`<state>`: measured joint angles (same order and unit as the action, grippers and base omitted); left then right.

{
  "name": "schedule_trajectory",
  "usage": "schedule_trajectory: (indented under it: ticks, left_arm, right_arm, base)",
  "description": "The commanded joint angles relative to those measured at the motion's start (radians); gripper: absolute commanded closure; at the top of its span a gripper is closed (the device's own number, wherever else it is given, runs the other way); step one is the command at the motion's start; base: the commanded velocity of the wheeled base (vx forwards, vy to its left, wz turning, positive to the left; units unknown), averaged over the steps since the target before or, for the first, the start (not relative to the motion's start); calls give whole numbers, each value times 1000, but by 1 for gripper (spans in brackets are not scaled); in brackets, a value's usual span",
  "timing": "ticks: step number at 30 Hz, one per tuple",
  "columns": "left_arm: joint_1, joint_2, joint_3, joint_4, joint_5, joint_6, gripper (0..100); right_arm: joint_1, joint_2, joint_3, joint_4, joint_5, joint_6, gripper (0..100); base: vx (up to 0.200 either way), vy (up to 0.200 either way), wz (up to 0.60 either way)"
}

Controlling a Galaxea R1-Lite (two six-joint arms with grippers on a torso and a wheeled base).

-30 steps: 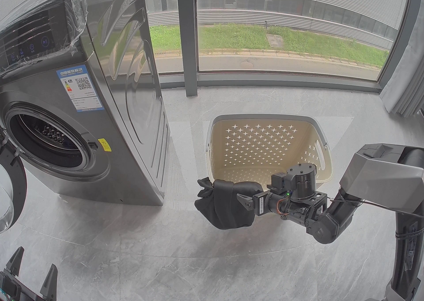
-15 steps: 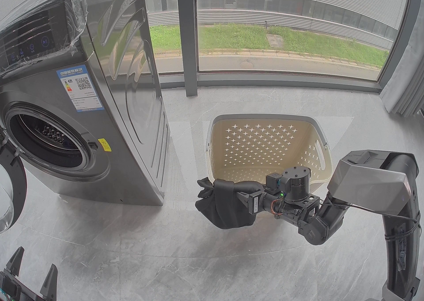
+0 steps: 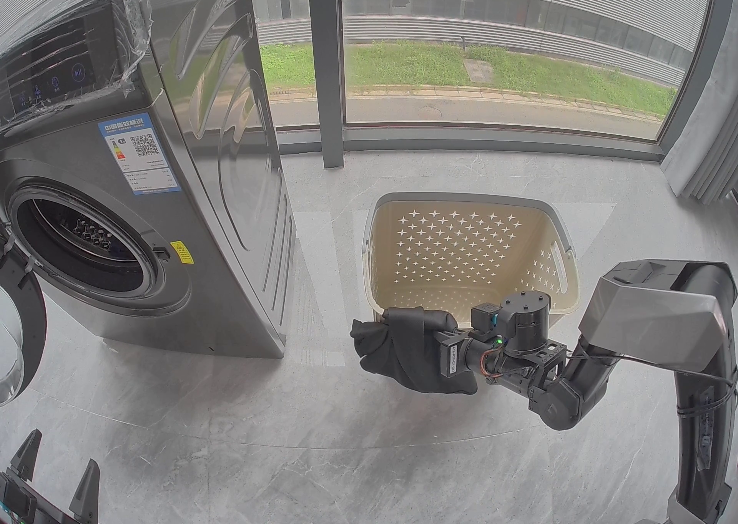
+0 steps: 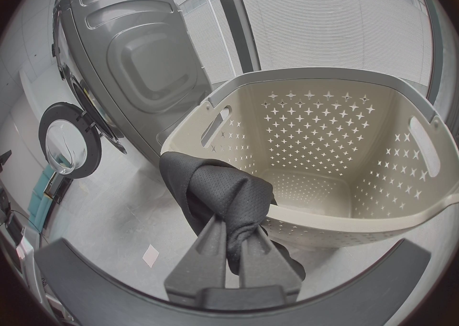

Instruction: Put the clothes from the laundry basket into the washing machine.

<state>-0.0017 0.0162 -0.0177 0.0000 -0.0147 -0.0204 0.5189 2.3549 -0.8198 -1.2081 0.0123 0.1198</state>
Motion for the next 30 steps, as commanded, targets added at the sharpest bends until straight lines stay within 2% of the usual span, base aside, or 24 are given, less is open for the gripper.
schedule_trajectory:
  ticks: [1,9,13,18,22,27,30]
  left_arm:
    - [0,-16,16,0,1,-1,0]
    - [0,-16,16,0,1,-1,0]
    - [0,-16,16,0,1,-3,0]
    - [0,-16,16,0,1,-1,0]
    - [0,-16,16,0,1,-1,0]
    - [-1,-16,16,0,1,-1,0]
    - [-1,-16,16,0,1,-1,0]
  right_arm:
    - [18,-106,77,-16,1,0,100]
    - [24,-292,185,-42,0,14,100]
    - [30,-483,261,-67,0,86,100]
    - [30,-655,346,-68,14,104,100]
    - [47,-795,366,-56,26,121,100]
    - [141,-907,357,-11,11,110,100]
    - [154,-945,363,21,-6,84,100]
  base:
    - [0,0,0]
    - [0,0,0]
    - [0,0,0]
    - [0,0,0]
    - [0,0,0]
    - [0,0,0]
    - [0,0,0]
